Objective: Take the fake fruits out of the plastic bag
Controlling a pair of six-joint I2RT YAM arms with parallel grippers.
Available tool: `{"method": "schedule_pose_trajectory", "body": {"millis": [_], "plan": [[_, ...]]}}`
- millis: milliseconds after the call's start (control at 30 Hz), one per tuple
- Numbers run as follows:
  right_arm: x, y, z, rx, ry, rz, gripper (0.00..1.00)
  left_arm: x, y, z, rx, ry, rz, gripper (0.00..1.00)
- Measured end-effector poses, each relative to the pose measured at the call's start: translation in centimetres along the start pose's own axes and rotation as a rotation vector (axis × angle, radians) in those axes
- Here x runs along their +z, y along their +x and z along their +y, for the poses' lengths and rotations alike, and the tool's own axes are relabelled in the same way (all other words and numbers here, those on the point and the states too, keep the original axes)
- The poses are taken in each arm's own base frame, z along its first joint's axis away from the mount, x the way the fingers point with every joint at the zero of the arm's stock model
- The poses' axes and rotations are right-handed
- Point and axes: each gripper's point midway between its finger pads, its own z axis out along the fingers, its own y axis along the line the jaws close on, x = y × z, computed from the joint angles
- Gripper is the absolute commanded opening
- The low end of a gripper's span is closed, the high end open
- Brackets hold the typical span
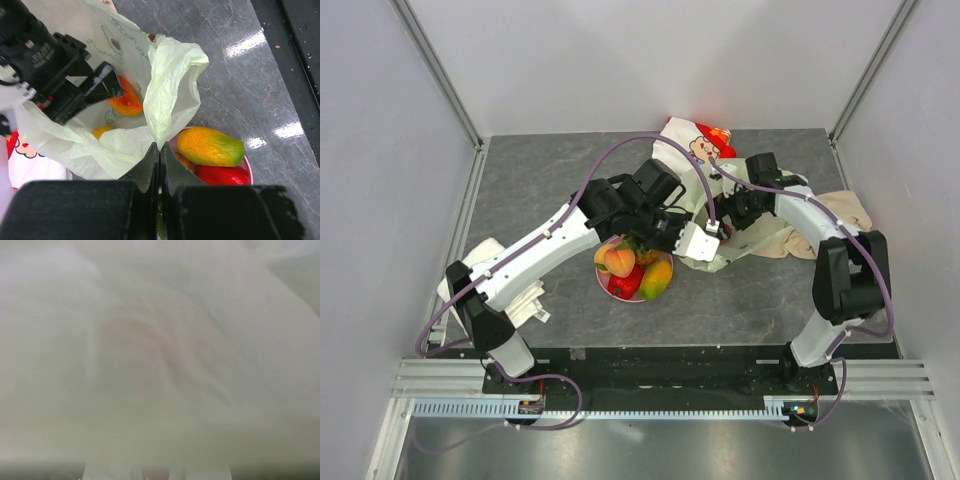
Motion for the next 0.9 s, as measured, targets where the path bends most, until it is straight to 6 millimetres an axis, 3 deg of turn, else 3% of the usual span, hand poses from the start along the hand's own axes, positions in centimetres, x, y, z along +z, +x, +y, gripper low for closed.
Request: {"method": "schedule_pose_trajectory", "body": {"millis": [133, 233, 267, 333, 367, 467, 567, 700, 900], "plan": [[3.0, 1.2, -0.6, -0.012, 0.020, 0.066, 0.98, 0.3, 0.7, -0.3, -0.009, 0.009, 0.021, 0.02], [4.2, 1.9, -1.5, -0.014, 0.057, 0.099, 0.94, 0.4, 1.1, -0.5, -0.013, 0.010, 0.035, 0.02], [4.4, 1.9, -2.0, -0.017, 0.076, 0.099, 0.90, 0.4, 1.2, -0.4, -0.013, 0.008, 0.037, 0.02], [4.4, 1.7, -2.4, -0.027, 0.099, 0.093, 0.69, 0.4, 1.2, -0.4, -0.014, 0.006, 0.039, 0.02], [4.4, 1.4, -2.7, -0.037, 0.109, 0.083, 0.53, 0.3, 1.3, -0.3, -0.015, 0.005, 0.040, 0.02], [4.5, 1.0, -3.2, -0.054, 0.129, 0.069, 0.42, 0.3, 1.4, -0.2, -0.017, 0.001, 0.041, 0.02], [4.1, 0.7, -3.3, -0.064, 0.132, 0.058, 0.37, 0.3, 1.6, 0.1, -0.017, -0.011, 0.041, 0.02], [1.1, -0.9, -2.4, -0.092, 0.130, -0.005, 0.36, 0.5, 2.1, 0.5, -0.022, -0.024, 0.048, 0.02], [-8.5, -6.2, 0.6, -0.202, 0.172, -0.200, 0.36, 0.3, 3.0, 2.3, -0.052, -0.092, 0.051, 0.02]]}}
